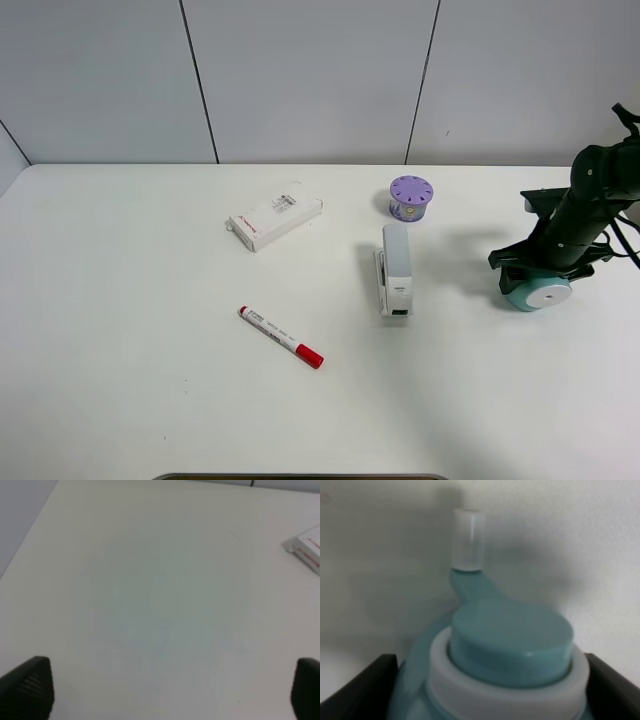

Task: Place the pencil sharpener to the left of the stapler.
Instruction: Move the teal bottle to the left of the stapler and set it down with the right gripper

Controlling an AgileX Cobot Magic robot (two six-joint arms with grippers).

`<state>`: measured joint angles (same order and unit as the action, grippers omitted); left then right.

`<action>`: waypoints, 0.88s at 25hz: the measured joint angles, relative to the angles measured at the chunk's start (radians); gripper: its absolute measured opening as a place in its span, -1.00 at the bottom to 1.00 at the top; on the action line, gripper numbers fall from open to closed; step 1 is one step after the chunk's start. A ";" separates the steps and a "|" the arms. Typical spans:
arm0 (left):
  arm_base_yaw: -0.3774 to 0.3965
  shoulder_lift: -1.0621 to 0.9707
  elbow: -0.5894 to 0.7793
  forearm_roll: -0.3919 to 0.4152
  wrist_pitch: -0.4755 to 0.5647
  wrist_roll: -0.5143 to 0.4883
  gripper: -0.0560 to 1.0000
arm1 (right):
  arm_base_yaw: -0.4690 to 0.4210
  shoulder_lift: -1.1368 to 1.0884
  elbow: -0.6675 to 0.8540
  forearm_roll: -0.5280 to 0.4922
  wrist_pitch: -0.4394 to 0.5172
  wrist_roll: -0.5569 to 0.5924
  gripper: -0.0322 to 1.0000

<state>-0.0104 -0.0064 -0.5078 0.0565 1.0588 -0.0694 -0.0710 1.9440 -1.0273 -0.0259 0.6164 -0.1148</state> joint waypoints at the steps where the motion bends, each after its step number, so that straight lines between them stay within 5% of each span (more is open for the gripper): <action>1: 0.000 0.000 0.000 0.000 0.000 0.000 0.91 | 0.000 -0.006 0.001 -0.001 0.000 0.000 0.38; 22: 0.000 0.000 0.000 0.000 0.000 0.000 0.91 | 0.000 -0.382 0.008 -0.005 0.088 0.124 0.38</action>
<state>-0.0104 -0.0064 -0.5078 0.0565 1.0588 -0.0694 -0.0710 1.5623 -1.0197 -0.0311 0.7042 0.0093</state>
